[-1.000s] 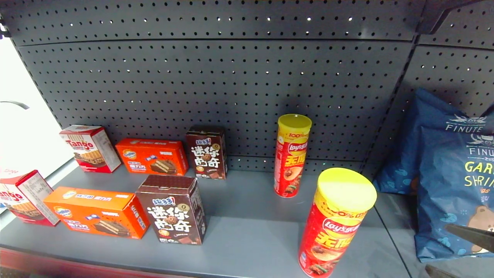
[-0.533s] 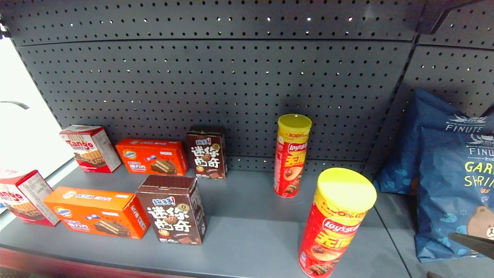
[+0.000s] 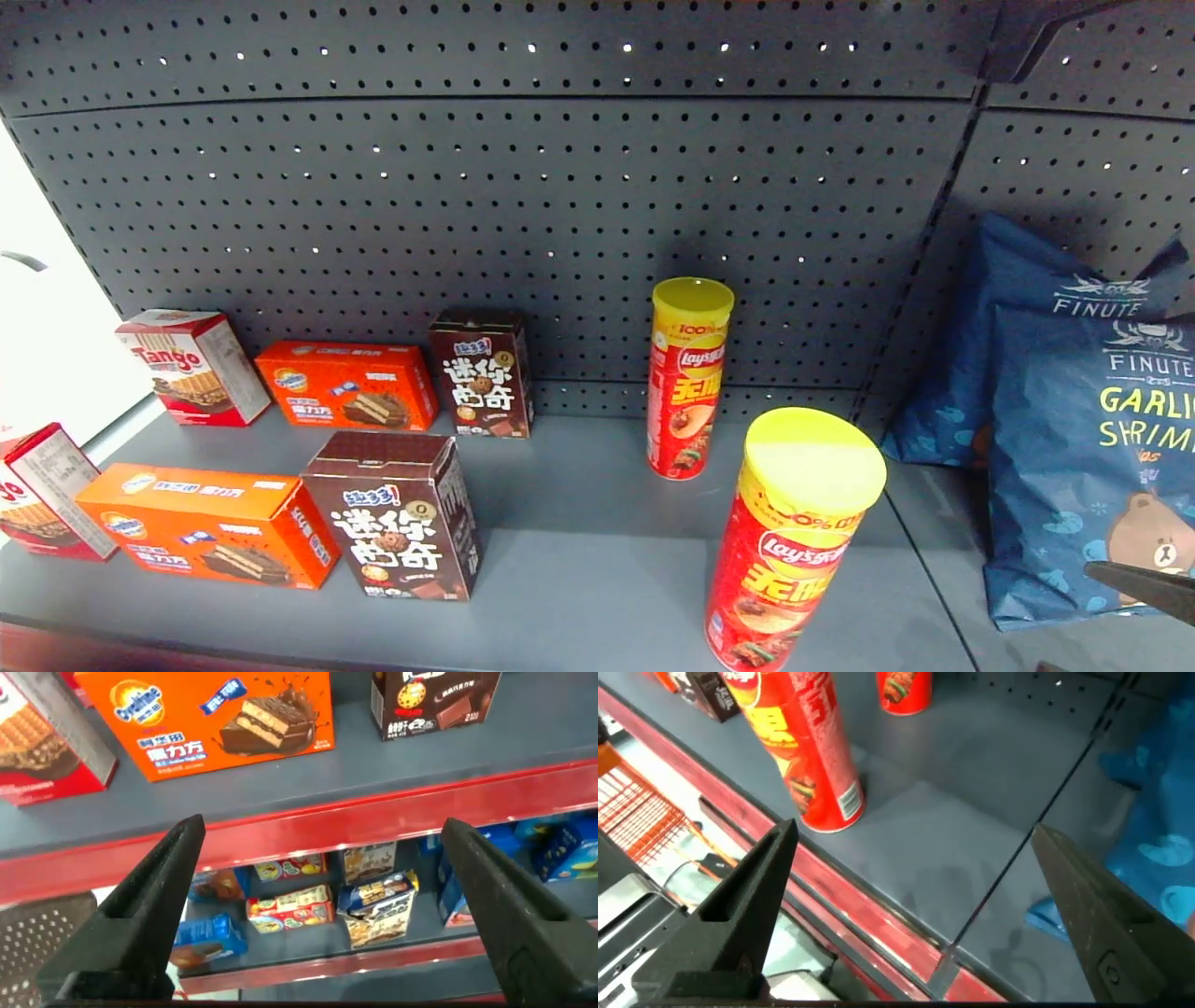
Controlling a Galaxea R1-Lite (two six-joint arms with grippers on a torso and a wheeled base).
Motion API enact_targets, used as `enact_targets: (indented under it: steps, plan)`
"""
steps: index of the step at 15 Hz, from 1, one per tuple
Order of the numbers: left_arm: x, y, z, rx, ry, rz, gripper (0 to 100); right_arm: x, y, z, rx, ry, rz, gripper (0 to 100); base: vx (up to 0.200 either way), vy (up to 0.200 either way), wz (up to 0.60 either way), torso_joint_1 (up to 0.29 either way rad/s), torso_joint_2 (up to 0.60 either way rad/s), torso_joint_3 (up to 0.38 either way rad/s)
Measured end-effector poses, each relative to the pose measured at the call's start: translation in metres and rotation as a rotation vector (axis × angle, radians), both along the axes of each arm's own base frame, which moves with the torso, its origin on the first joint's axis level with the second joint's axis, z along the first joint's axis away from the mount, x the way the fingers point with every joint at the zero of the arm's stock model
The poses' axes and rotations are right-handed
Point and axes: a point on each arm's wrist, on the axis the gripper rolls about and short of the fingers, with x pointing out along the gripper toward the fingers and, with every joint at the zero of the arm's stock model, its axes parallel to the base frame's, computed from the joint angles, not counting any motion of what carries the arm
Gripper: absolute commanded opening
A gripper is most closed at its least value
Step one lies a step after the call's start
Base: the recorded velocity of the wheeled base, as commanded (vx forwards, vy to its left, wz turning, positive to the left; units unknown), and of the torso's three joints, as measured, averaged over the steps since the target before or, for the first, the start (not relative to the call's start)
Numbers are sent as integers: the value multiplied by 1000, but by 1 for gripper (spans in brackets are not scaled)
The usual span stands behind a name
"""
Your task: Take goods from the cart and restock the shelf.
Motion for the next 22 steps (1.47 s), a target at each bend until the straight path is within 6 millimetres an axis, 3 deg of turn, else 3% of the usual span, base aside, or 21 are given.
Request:
enact_targets:
  steps: [10, 15, 22]
  plan:
    - [0, 0, 0, -13, -3, -7, 100, -3, 3, 5, 11, -19, 75, 100, 0, 0, -60, 0, 0, 0]
    - [-1, 0, 0, -50, -2, 6, 100, 14, 23, 16, -18, 22, 149, 100, 0, 0, 0, 0, 0, 0]
    - [0, 0, -1, -49, 1, 10, 100, 62, 64, -12, -195, 152, -20, 100, 0, 0, 0, 0, 0, 0]
